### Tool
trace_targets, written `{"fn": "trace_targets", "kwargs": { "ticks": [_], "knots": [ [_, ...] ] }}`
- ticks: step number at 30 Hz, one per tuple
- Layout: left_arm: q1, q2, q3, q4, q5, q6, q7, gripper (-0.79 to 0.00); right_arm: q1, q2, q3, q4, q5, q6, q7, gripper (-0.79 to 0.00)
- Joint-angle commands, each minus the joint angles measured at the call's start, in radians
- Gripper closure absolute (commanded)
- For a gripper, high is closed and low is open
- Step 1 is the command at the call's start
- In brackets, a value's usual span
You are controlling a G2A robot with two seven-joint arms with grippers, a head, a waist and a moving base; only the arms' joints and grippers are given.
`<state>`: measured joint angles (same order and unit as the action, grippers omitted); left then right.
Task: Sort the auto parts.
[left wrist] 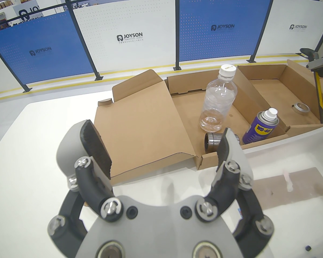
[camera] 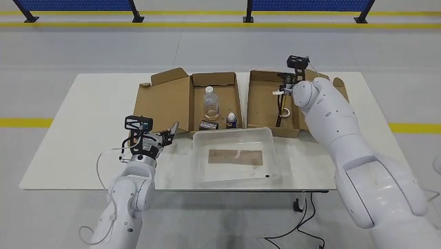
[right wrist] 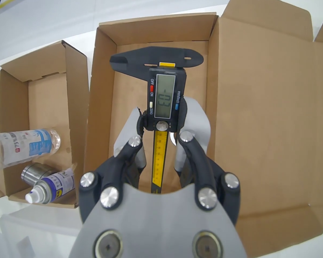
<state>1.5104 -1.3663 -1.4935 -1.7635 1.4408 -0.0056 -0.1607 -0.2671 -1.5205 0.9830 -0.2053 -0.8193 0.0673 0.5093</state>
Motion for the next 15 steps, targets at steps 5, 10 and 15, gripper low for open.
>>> {"fn": "trace_targets", "kwargs": {
  "ticks": [5,10,15],
  "knots": [
    [0.0,0.0,0.0,0.0,0.0,0.0,0.0,-0.785,0.003,-0.001,-0.006,0.01,-0.011,-0.029,0.035,0.0],
    [0.0,0.0,0.0,0.0,0.0,0.0,0.0,-0.785,-0.002,-0.003,-0.012,0.011,-0.02,-0.046,0.062,0.0],
    [0.0,0.0,0.0,0.0,0.0,0.0,0.0,-0.785,-0.008,-0.008,-0.027,0.008,-0.044,-0.071,0.092,-0.058]
  ]
}}
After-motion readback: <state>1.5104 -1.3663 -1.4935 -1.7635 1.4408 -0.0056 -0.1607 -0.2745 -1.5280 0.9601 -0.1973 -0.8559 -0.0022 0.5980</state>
